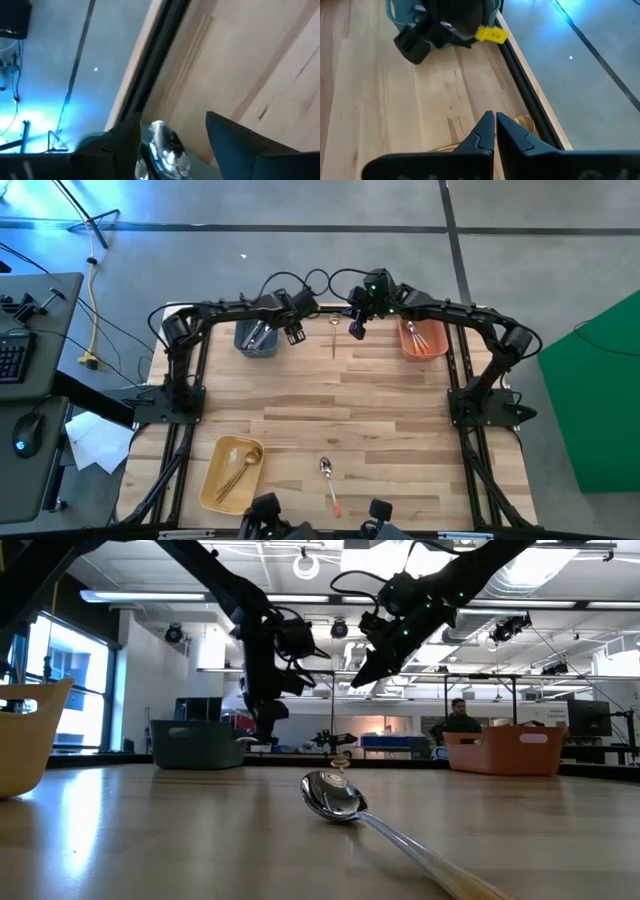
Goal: Sort silverware by color (type)
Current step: Put the gold spoon into the yellow bin
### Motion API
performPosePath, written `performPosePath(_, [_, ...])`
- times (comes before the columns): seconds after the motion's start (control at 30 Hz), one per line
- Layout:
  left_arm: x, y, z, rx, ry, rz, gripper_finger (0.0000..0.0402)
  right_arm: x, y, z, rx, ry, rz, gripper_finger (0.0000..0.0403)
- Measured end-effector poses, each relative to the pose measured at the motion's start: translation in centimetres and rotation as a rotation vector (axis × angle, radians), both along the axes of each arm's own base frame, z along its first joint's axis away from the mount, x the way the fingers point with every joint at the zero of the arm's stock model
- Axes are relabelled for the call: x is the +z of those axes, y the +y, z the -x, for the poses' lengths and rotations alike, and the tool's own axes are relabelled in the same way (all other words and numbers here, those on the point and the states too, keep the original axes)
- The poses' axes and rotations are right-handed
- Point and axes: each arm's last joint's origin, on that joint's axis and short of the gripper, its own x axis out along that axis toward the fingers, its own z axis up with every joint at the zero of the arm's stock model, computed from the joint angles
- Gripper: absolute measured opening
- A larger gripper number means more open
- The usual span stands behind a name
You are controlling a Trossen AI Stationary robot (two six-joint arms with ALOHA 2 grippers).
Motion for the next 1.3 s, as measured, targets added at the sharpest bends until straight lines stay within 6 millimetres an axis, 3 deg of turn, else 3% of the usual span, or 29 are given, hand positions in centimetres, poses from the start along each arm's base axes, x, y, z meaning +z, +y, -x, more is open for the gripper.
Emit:
performPosePath(0.2, [-1.6, 0.2, -0.2, 0.021, 0.069, -0.026, 0.0201, 0.0, 0.0, 0.0, 0.002, 0.001, 0.002, 0.0002])
performPosePath(0.43, [-1.7, 0.3, -0.2, 0.053, 0.074, -0.053, 0.0169, 0.0, 0.0, 0.0, 0.002, 0.001, 0.002, 0.0002])
performPosePath(0.87, [-1.7, 0.2, 0.4, 0.073, 0.122, -0.045, 0.0008, 0.0, 0.0, 0.0, 0.002, 0.002, 0.002, 0.0002])
performPosePath(1.07, [-0.7, -0.1, 0.7, 0.087, 0.116, -0.055, 0.0004, 0.0, 0.0, 0.0, 0.002, 0.002, 0.002, 0.0002])
performPosePath(1.3, [1.1, -0.1, 3.0, 0.192, 0.139, 0.006, 0.0001, -0.1, 0.1, 0.1, 0.002, 0.011, -0.005, 0.0002])
